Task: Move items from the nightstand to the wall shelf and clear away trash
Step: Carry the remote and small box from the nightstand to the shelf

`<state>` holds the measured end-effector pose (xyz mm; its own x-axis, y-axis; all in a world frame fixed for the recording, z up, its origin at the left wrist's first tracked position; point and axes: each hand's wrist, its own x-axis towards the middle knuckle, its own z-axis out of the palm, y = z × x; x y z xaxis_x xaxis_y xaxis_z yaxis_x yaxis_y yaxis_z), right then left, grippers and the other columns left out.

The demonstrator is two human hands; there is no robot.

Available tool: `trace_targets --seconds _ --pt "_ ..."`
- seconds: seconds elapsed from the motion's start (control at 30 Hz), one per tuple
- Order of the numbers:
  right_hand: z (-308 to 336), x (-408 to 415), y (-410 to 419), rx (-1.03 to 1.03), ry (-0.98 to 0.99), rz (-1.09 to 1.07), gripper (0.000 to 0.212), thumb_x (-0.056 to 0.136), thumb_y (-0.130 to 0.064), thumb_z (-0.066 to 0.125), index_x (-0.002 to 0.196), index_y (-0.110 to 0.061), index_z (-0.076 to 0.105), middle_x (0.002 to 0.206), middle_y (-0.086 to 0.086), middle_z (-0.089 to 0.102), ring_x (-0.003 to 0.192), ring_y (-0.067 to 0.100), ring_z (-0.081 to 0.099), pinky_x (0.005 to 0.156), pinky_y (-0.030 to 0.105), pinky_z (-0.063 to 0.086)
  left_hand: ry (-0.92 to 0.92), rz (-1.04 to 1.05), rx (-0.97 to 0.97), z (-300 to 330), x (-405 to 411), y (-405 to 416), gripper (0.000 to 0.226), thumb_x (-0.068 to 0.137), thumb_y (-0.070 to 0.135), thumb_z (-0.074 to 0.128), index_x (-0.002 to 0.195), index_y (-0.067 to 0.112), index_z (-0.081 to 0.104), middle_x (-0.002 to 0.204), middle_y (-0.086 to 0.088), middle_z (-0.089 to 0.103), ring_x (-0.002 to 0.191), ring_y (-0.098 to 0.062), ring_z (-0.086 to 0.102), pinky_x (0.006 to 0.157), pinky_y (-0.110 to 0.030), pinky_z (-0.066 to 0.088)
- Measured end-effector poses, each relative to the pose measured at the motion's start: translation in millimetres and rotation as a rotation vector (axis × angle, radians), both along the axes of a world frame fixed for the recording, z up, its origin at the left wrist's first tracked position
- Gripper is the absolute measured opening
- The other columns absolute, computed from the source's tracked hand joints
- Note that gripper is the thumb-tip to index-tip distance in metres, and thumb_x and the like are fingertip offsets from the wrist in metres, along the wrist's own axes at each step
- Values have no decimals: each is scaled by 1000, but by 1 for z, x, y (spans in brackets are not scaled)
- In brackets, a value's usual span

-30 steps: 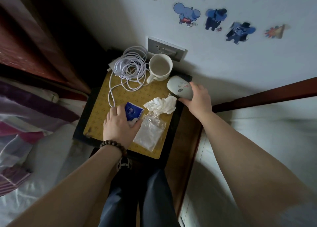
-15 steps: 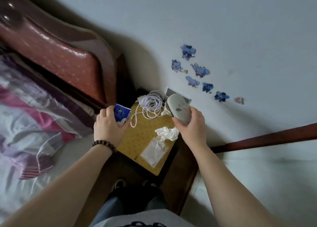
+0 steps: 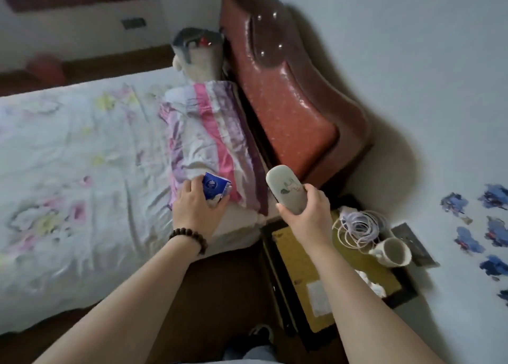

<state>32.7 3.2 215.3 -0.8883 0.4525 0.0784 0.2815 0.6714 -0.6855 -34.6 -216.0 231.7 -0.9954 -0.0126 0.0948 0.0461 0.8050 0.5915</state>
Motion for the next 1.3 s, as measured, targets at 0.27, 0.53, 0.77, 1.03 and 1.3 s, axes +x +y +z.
trace_targets --seconds 0.27,0.53,0.77,1.03,1.3 --pt "12 -61 -214 -37 11 466 71 67 -56 72 123 -22 46 114 -1 50 106 19 46 88 37 46 37 434 21 6 43 -217 61 77 44 69 123 11 48 112 -8 54 97 -24 52 84 -42 48" --pt "3 -22 -490 -91 24 880 59 67 -50 74 115 -26 49 100 -8 48 96 12 45 76 28 42 58 827 -46 4 166 -455 62 76 46 70 122 11 48 110 -8 53 98 -27 52 83 -42 48" --pt "1 32 -690 -51 23 1235 62 67 -54 71 119 -27 47 103 -9 46 97 11 40 75 24 38 52 1219 -78 5 278 -617 61 73 46 71 120 14 48 110 -8 54 98 -26 53 81 -39 49" --pt "-11 62 -871 -1 20 1480 64 67 -55 70 119 -28 45 103 -11 41 93 11 41 74 28 38 10 1516 -79 -11 352 -731 58 71 39 75 116 11 52 107 -10 57 98 -27 55 79 -39 49" --pt "-20 47 -1078 -9 -5 1658 59 68 -44 75 117 -26 47 102 -9 43 100 22 48 78 41 48 -8 1687 -87 -22 347 -901 55 72 38 75 114 10 54 106 -9 56 97 -28 55 77 -40 48"
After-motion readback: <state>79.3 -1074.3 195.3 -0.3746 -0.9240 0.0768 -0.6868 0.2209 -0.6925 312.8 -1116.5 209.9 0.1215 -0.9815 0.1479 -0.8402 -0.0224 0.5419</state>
